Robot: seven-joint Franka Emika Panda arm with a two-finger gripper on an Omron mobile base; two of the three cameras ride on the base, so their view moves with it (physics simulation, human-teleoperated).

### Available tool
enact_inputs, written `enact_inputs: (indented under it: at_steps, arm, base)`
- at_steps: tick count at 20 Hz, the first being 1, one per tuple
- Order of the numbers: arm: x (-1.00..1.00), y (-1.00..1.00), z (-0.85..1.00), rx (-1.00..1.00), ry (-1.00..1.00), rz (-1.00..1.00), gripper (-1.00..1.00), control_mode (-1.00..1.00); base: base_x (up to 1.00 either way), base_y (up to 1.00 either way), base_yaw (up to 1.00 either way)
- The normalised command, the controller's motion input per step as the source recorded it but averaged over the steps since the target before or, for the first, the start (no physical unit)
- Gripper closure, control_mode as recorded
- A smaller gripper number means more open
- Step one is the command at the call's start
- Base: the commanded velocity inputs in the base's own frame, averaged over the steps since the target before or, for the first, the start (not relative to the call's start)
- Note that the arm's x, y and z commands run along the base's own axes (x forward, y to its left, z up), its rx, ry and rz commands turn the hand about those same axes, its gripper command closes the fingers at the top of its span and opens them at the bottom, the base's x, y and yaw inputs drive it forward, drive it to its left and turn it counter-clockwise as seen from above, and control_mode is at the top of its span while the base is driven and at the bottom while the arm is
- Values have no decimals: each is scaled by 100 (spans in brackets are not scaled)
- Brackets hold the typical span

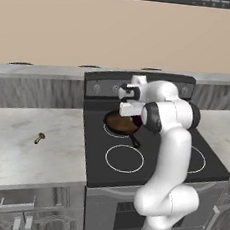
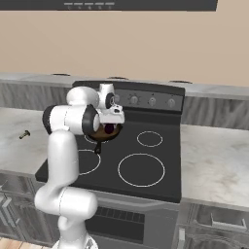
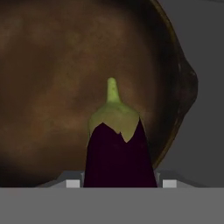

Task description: Put the mushroom and eggplant in the pan. Then turn on the rear left burner and set the heat to medium.

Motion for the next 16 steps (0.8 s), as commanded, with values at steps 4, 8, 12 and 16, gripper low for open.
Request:
enact_inputs:
  at_steps: [4, 8, 12, 16]
  arm:
    - [6, 0, 0, 0, 0, 0, 100, -100]
    - [4, 0, -1, 0, 0, 0, 100, -100]
    - [37, 0, 0, 0, 0, 0, 100, -100]
    - [51, 0, 0, 0, 1, 0, 100, -100]
  base:
    - [0, 0, 0]
    - [0, 0, 0]
    - [0, 0, 0]
    - [0, 0, 0]
